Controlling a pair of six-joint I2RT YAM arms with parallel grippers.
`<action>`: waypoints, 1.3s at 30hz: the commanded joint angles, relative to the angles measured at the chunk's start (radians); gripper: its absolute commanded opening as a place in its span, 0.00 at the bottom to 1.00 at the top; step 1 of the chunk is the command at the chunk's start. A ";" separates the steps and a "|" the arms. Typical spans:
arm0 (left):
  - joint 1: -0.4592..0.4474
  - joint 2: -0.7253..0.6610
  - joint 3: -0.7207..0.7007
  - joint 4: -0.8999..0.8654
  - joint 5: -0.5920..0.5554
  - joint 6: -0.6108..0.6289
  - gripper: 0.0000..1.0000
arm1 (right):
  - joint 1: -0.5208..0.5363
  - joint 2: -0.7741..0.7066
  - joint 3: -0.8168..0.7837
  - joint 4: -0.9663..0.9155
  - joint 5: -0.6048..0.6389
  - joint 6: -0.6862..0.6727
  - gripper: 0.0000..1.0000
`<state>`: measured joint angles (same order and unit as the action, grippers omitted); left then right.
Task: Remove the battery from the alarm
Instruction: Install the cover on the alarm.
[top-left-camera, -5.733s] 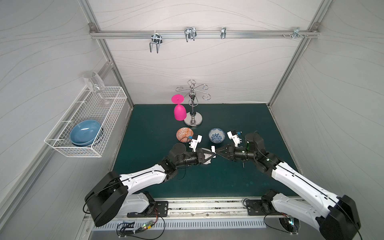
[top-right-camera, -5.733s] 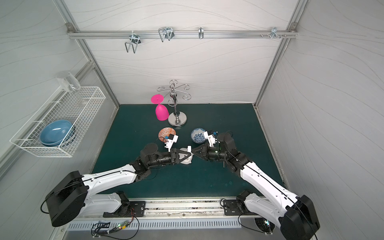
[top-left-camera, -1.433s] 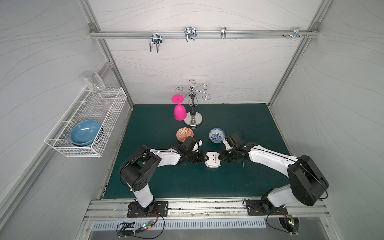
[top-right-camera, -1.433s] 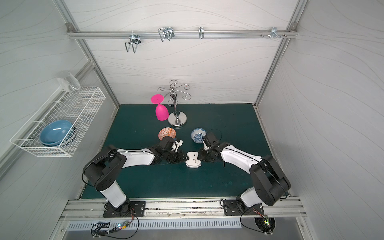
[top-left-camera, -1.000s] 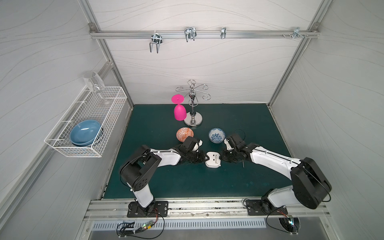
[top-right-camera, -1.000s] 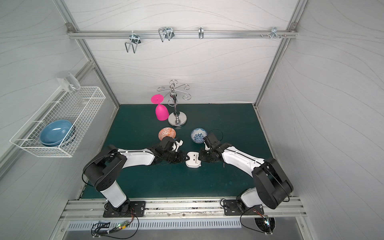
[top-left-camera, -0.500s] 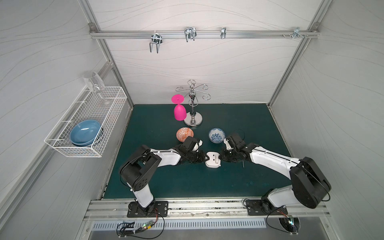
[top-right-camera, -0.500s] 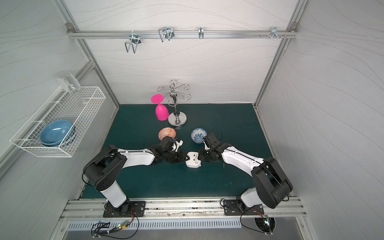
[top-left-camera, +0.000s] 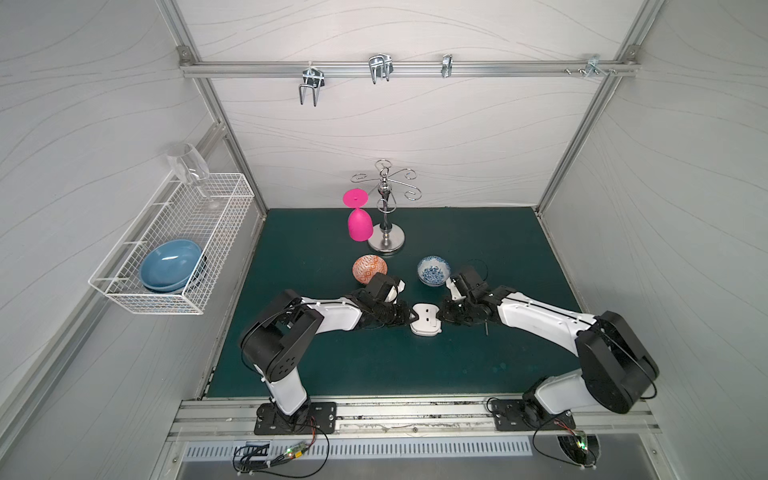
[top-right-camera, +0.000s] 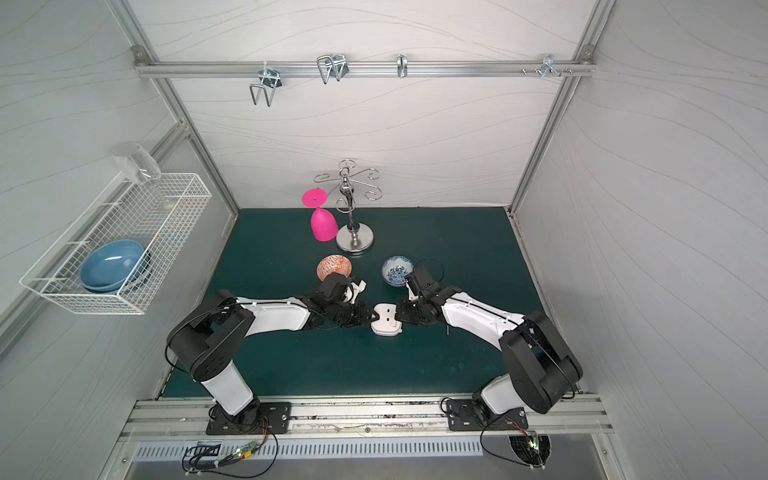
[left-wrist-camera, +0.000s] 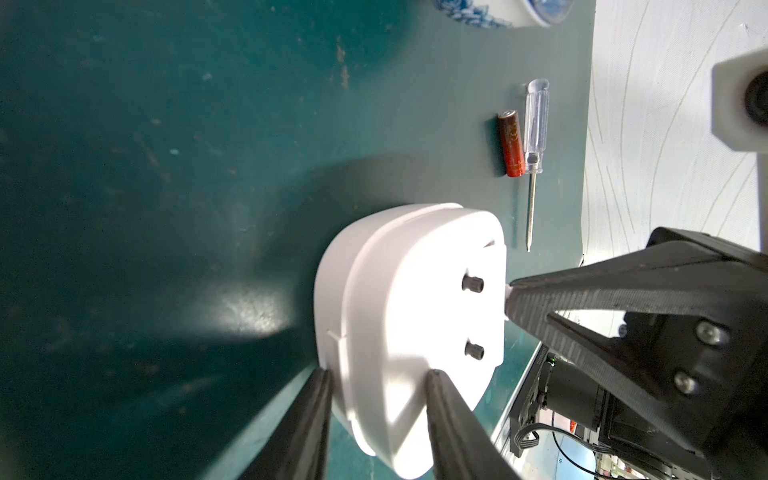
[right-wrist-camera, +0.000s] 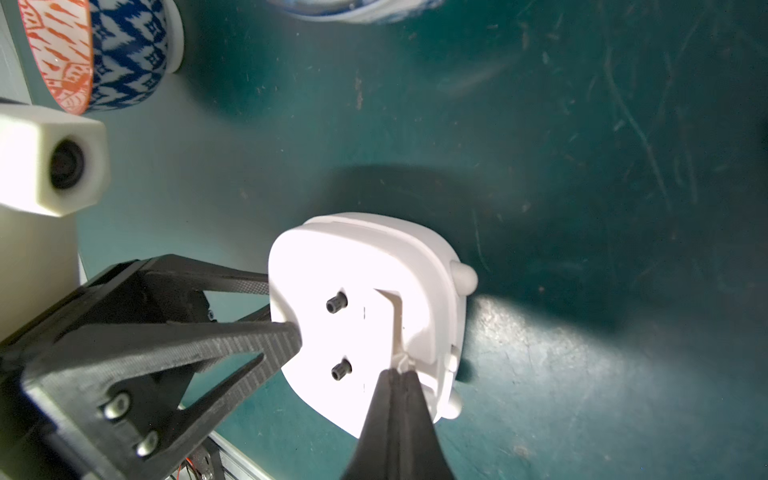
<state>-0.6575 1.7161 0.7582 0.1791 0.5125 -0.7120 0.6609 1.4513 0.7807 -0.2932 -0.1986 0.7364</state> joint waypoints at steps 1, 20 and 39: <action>-0.006 0.019 0.007 0.029 0.014 0.001 0.42 | 0.008 0.012 -0.007 0.029 -0.029 0.000 0.01; -0.008 0.023 0.005 0.033 0.012 0.002 0.42 | 0.007 -0.041 0.007 -0.034 -0.015 -0.010 0.01; -0.008 0.019 0.005 0.036 0.015 -0.001 0.42 | 0.003 0.025 0.002 0.013 -0.049 0.009 0.08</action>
<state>-0.6575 1.7191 0.7582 0.1848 0.5137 -0.7120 0.6594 1.4586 0.7803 -0.2966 -0.2123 0.7376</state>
